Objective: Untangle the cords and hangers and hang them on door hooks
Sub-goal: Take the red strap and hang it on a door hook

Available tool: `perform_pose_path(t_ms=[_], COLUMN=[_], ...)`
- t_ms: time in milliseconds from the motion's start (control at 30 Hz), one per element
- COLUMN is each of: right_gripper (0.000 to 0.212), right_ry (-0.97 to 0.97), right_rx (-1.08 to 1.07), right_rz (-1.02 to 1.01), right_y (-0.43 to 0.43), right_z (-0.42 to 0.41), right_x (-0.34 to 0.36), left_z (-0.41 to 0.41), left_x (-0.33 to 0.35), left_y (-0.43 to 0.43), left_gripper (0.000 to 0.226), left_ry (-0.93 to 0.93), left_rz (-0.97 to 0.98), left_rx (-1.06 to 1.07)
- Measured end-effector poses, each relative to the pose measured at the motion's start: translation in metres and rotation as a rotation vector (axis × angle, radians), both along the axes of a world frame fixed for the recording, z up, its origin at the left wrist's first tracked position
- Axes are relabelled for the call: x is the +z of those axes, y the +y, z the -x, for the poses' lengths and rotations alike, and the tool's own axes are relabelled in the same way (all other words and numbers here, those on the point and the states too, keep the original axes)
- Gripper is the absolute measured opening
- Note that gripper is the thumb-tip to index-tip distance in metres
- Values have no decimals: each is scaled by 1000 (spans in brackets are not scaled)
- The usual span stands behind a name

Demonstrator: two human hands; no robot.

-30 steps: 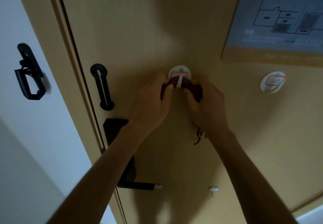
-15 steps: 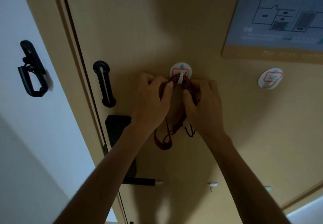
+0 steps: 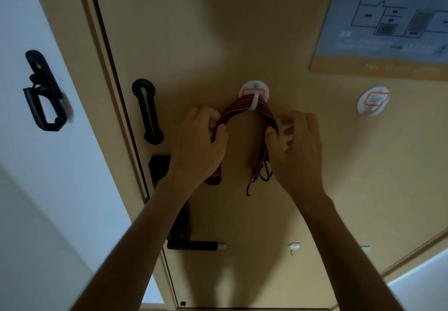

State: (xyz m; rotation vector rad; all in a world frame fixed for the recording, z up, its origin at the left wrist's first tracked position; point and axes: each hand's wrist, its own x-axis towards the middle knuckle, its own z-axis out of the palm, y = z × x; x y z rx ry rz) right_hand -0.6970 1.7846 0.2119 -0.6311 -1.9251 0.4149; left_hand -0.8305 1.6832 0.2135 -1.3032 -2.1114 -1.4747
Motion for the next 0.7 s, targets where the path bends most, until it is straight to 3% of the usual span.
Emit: perform_pose_path(t_ms=[167,267,333,533,700], right_gripper=[4,14,16,16,17], right_ry=[88,64,-47,-619,-956], right_rx=[-7,57,125,422,527], right_rz=[49,121,173,711,811], right_y=[-19,-38,-51,-76,-109], right_z=[-12,-18,-19,-17,-27], right_x=[-13,-37,-66,-182,-257], left_z=[5,6,7,-11,-61], left_x=[-13,-34,-61,-193,-278], left_y=[-23,-42,-58,-135,-218], left_gripper=[6,10,11,12,14], left_ry=[-24,-118,-180,-527,-802], left_rz=[38,142,216,622,832], left_rx=[-12,-57,-48,29,160])
